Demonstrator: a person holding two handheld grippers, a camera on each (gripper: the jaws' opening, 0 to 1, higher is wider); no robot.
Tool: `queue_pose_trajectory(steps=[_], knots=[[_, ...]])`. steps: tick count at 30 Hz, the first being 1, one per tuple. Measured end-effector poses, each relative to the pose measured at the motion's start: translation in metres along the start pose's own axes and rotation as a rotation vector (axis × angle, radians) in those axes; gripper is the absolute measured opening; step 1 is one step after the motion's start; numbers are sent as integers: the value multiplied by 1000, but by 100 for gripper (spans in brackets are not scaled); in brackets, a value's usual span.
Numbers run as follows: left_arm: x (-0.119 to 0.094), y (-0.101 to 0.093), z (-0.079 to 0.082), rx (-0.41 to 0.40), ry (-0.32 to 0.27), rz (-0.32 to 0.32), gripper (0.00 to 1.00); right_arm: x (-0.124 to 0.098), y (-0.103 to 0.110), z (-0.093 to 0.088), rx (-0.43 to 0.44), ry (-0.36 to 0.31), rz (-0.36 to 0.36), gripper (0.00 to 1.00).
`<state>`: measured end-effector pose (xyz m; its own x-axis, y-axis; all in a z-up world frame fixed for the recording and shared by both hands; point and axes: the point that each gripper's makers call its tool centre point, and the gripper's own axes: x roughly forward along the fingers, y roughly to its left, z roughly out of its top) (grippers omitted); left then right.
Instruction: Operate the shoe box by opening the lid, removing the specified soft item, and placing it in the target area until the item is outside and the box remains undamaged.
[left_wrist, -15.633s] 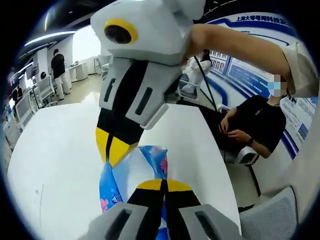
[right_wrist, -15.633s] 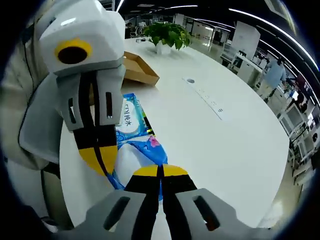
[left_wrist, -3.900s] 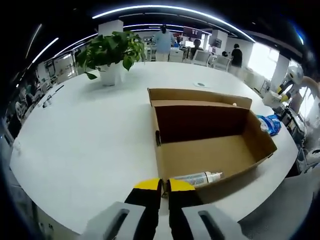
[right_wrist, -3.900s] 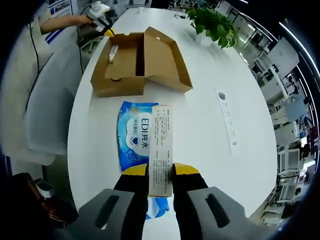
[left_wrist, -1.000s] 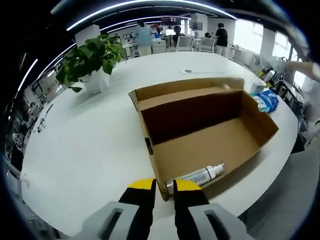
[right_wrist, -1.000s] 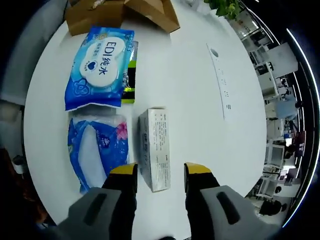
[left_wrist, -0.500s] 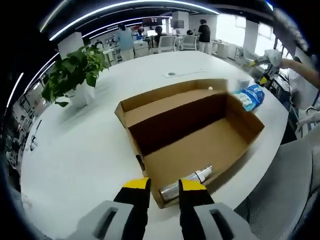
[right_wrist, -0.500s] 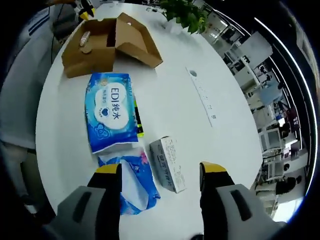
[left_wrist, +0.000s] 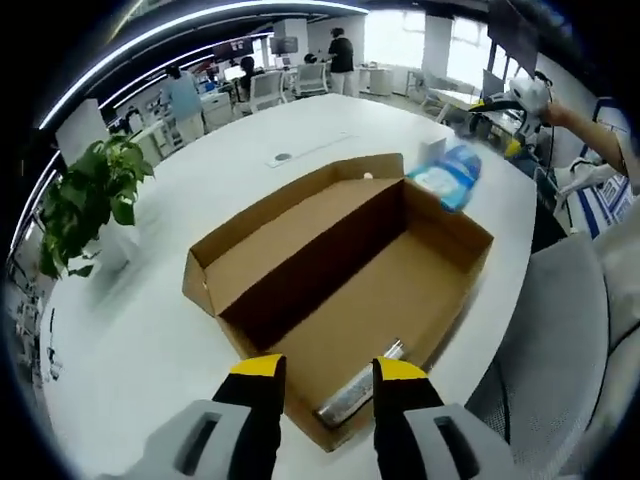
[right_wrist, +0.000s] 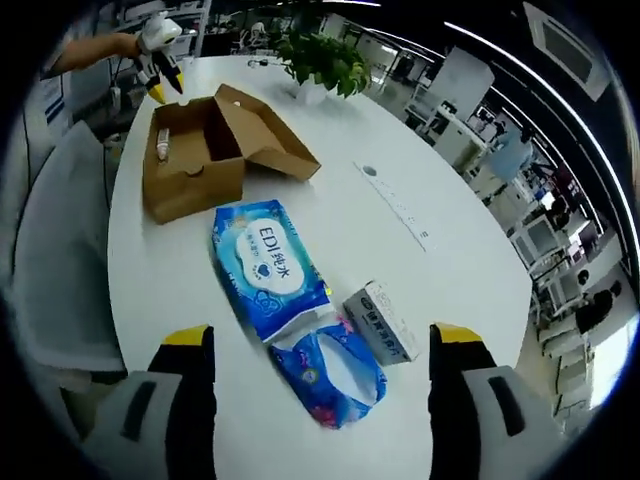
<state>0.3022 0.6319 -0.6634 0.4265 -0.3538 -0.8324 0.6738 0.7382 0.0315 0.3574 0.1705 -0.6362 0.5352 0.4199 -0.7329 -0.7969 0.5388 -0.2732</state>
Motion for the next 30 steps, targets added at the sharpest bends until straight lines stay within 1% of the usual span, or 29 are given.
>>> queue_pose_trajectory(steps=[1,3,4,8,9,11,16,17,20,21,24,27,30], knots=[[0,0,1,12,6,-9,38,-3,3,1,20,-19,-4,87],[2,-1,2,62,28,-30,41,-10,13,5,72,-53,-12,90],[4,-2,2,94,50,-44,42,-14,19,6,95,-70,-13,91],[9,-5,0,199,108,-81,43,-23,33,6,138,-91,-20,93],[10,-8,0,229,126,-97,44,-26,38,7,146,-97,-19,93],[13,-13,1,263,142,-131,44,-31,47,11,160,-119,-19,93],[20,-22,-3,305,188,-188,44,-35,67,17,171,-132,-9,93],[22,-24,-5,325,208,-210,44,-36,72,18,177,-139,-9,93],[26,-27,-11,374,249,-243,44,-39,83,21,202,-161,-3,94],[28,-28,-14,390,273,-265,44,-39,88,22,205,-164,0,94],[33,-29,-23,415,335,-293,45,-39,94,20,223,-168,-2,94],[39,-27,-24,431,356,-303,44,-41,99,19,246,-177,-5,94],[42,-26,-27,470,389,-325,46,-44,103,19,267,-182,-12,94]])
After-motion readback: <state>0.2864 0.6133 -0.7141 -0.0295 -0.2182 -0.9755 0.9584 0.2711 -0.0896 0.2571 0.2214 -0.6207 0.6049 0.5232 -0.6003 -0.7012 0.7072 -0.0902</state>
